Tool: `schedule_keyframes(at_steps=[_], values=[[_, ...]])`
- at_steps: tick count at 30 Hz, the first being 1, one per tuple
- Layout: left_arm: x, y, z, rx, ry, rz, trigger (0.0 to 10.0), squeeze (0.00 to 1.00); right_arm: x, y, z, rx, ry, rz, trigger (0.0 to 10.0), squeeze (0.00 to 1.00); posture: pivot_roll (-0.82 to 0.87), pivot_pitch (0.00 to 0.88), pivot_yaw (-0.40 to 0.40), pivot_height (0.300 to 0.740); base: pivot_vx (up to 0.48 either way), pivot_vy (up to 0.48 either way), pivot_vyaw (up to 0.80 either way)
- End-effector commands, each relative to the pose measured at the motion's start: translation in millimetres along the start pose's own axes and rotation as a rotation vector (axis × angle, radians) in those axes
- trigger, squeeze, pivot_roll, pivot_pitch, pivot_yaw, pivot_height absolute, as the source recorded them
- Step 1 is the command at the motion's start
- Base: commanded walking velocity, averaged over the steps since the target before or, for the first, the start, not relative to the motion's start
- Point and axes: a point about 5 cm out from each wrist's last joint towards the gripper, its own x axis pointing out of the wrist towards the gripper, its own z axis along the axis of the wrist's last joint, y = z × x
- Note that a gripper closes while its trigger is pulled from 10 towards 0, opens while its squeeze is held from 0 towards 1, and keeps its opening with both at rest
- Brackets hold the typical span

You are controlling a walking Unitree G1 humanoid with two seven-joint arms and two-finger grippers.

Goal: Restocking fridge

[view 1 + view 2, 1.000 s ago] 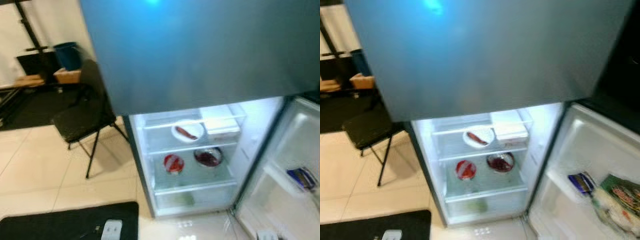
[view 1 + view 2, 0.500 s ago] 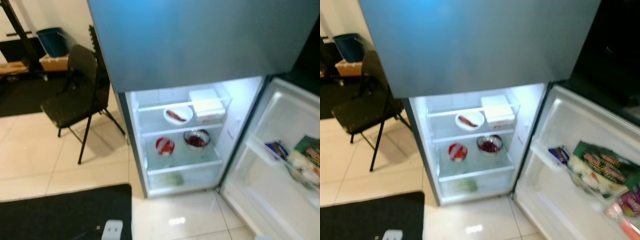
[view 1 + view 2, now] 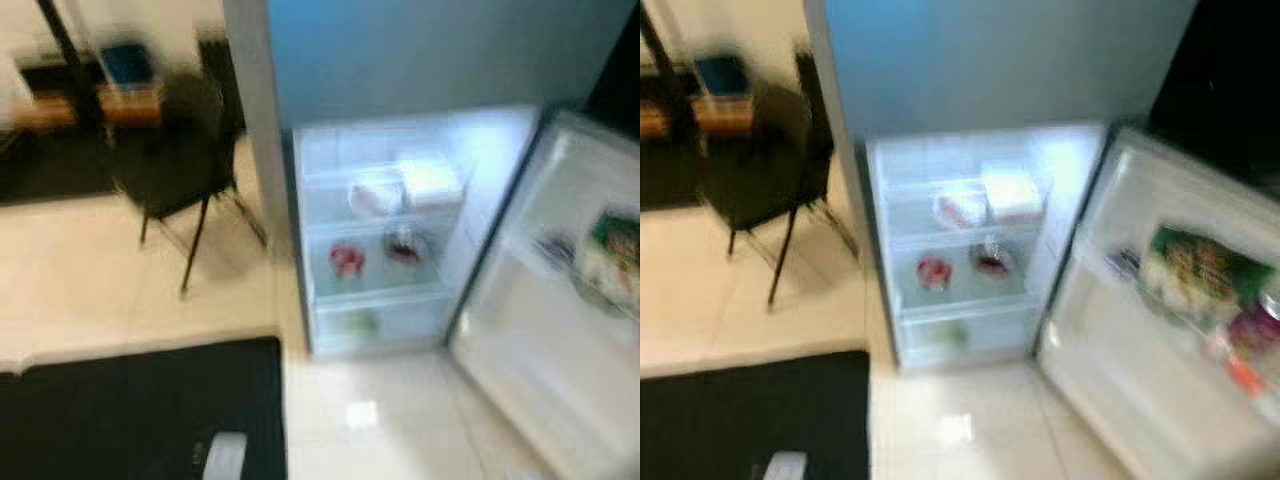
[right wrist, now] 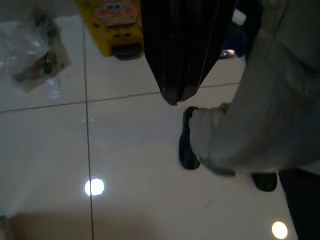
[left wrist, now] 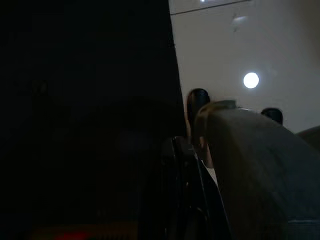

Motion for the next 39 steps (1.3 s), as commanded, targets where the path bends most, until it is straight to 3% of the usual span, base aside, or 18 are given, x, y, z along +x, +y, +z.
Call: schedule_keyframes(at_steps=[1, 27, 30, 39], values=[[-1.8, 0.7, -10.7, 0.022, 0.05, -0.011, 10.0, 0.0, 0.2, -0.3, 1.8, -0.005, -0.001, 0.002, 10.0, 0.0, -0.01, 0.0, -0.027, 0.74, 0.0, 0.0, 0.0], [-2.2, -1.4, -14.7, 0.01, 0.067, -0.03, 10.0, 0.0, 0.0, -1.0, 0.5, -0.013, 0.011, -0.003, 10.0, 0.0, -0.01, 0.0, -0.027, 0.74, 0.0, -0.454, 0.0], [-2.3, -2.0, -15.4, 0.008, 0.07, -0.033, 10.0, 0.0, -0.1, -0.9, -0.4, -0.003, 0.014, 0.0, 10.0, 0.0, -0.01, 0.0, -0.027, 0.74, 0.0, -0.435, -0.73], [-3.2, 1.0, -17.5, 0.011, 0.074, -0.02, 10.0, 0.0, -0.3, -2.1, 0.3, 0.004, 0.007, -0.003, 10.0, 0.0, -0.02, 0.0, -0.021, 0.74, 0.0, 0.0, -0.48]])
